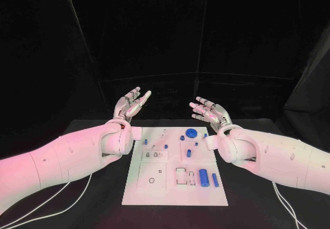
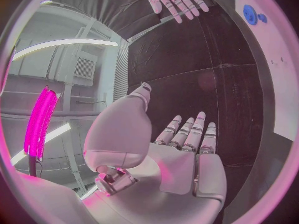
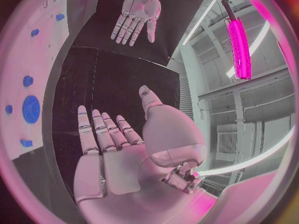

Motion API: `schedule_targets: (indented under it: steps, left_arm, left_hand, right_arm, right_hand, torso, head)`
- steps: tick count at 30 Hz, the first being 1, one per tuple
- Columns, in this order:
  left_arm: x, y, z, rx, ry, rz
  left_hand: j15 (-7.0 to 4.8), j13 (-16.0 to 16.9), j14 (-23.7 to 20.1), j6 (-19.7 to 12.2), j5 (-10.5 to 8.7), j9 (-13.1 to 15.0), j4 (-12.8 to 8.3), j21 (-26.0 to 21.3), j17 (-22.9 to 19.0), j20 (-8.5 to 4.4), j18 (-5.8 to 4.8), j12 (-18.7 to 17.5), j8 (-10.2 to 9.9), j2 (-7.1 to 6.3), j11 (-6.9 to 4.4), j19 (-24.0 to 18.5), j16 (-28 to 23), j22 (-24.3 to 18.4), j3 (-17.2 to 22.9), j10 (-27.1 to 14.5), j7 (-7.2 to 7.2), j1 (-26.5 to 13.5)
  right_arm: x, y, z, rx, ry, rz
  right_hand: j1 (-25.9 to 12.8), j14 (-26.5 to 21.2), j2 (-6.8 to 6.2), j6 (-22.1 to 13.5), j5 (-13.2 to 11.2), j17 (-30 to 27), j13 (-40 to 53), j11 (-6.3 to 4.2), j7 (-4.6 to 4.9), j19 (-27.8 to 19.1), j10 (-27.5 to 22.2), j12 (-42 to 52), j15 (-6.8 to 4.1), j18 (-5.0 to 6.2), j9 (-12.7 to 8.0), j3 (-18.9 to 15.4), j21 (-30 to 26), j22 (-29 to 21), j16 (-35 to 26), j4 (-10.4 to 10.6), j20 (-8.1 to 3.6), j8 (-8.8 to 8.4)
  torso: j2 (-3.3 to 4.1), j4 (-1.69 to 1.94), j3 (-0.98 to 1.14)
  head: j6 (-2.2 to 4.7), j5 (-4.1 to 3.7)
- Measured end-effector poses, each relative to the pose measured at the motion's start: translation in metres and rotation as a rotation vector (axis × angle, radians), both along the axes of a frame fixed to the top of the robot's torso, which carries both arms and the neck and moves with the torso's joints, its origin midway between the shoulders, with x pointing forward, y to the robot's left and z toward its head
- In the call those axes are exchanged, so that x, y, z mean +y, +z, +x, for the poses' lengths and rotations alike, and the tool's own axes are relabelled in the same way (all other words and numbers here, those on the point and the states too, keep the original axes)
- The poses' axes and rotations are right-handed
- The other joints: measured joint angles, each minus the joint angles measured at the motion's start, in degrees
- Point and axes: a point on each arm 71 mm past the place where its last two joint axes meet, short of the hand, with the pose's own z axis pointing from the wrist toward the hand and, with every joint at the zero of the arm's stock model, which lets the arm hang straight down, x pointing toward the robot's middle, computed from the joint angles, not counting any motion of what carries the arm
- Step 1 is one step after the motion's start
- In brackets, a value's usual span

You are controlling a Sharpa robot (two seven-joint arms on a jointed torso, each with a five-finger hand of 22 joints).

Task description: Assemble the parts on the task board

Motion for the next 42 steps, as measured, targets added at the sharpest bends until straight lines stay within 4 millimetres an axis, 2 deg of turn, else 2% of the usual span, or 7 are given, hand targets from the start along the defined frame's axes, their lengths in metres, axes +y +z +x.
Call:
schedule_targets:
  steps: [6,13,19,28,39,40,42]
  left_arm:
    - [-0.001,0.002,0.004,-0.019,-0.033,-0.022]
    - [0.007,0.001,0.005,-0.024,-0.046,-0.034]
    - [0.015,0.002,0.002,-0.033,-0.057,-0.046]
    - [0.015,0.009,-0.010,-0.057,-0.099,-0.074]
    - [0.015,0.018,-0.030,-0.068,-0.164,-0.100]
    - [0.014,0.019,-0.032,-0.068,-0.171,-0.102]
    - [0.012,0.021,-0.036,-0.068,-0.188,-0.109]
  left_hand:
    - [1.11,0.20,4.23,1.23,0.00,0.17,0.58,0.61,0.68,0.92,0.52,0.21,0.22,0.32,1.50,0.86,1.21,0.38,0.58,1.53,-0.02,3.03]
    - [1.87,0.76,13.31,5.22,0.00,0.57,0.30,2.59,1.82,0.99,0.50,1.10,0.89,1.29,2.91,5.14,4.35,1.33,0.33,8.14,0.28,4.00]
    - [-0.08,1.84,25.25,14.08,0.00,1.24,-2.80,13.36,3.08,0.82,1.46,3.98,2.23,2.99,2.95,29.63,9.00,6.54,0.28,23.76,0.92,6.36]
    - [-3.05,2.25,35.21,32.08,0.00,2.21,-6.52,17.17,3.26,-0.17,3.48,7.31,4.70,4.17,0.47,39.00,11.10,7.30,-0.79,38.67,3.74,7.55]
    - [-4.53,2.25,39.72,35.98,0.00,2.12,-7.98,18.33,4.02,-1.51,3.53,7.74,5.09,4.52,-0.83,42.64,11.10,7.37,-1.47,43.20,5.07,7.89]
    - [-4.53,2.25,39.71,35.98,0.00,2.12,-7.98,18.33,4.02,-1.51,3.53,7.74,5.09,4.51,-0.83,42.64,11.10,7.37,-1.47,43.20,5.06,7.89]
    - [-4.43,2.25,39.85,35.98,0.00,2.12,-7.98,18.32,4.09,-1.61,3.53,7.74,5.09,4.52,-0.83,42.75,11.10,7.37,-1.47,43.20,5.06,7.89]
  right_arm:
    - [0.007,-0.001,0.008,0.005,0.116,-0.028]
    - [-0.008,-0.002,0.013,-0.028,0.170,-0.142]
    - [-0.027,0.005,0.017,-0.122,0.177,-0.334]
    - [-0.025,0.029,0.023,-0.263,0.223,-0.551]
    - [-0.017,0.050,0.030,-0.375,0.281,-0.849]
    - [-0.015,0.050,0.031,-0.381,0.288,-0.878]
    - [-0.011,0.049,0.031,-0.391,0.306,-0.945]
  right_hand:
    - [5.02,10.52,-0.37,5.40,-1.56,0.66,0.52,0.66,0.32,6.89,7.70,0.85,0.09,1.90,0.50,0.38,2.88,1.27,1.44,-2.77,0.20,0.89]
    - [9.31,22.77,-0.95,17.19,-3.08,1.09,1.12,-0.47,1.42,14.98,21.31,2.44,-1.58,3.57,1.33,0.65,7.04,2.77,3.17,-6.05,-0.26,2.47]
    - [10.72,29.67,-1.17,25.97,-3.40,1.20,1.19,-1.53,2.78,19.56,28.29,2.86,-3.10,4.48,1.66,0.94,9.82,3.62,3.84,-8.06,-1.36,3.06]
    - [11.60,37.42,-1.33,33.95,-3.09,1.61,1.24,-3.04,4.70,24.23,35.32,2.87,-5.22,4.46,1.78,1.58,13.81,5.10,4.21,-10.59,-3.55,3.26]
    - [12.20,49.07,-1.93,38.93,-2.26,4.59,1.39,-5.59,2.91,30.27,42.32,2.49,-8.88,4.45,1.84,2.32,22.59,9.73,7.85,-12.12,-7.19,3.26]
    - [12.18,54.06,-2.70,40.57,-1.20,8.01,1.48,-6.84,2.15,33.60,44.26,1.98,-10.74,4.45,1.83,2.60,29.22,13.65,12.12,-12.40,-9.20,2.87]
    - [11.59,56.00,-3.28,41.27,-0.95,11.37,1.49,-7.32,1.68,34.96,44.73,1.76,-11.73,4.45,1.83,2.74,34.40,16.75,16.79,-12.54,-10.42,2.58]
  torso:
    - [-0.03,0.03,0.01]
    - [0.15,-0.16,-0.01]
    - [0.80,-0.35,0.02]
    - [2.20,0.48,0.08]
    - [4.47,1.85,-0.12]
    - [4.66,1.97,-0.16]
    - [5.10,2.31,-0.23]
  head:
    - [-0.01,0.00]
    - [-0.31,-0.27]
    - [-0.55,-0.73]
    - [-0.44,-1.51]
    - [-0.10,-2.58]
    - [-0.07,-2.72]
    - [0.00,-3.04]
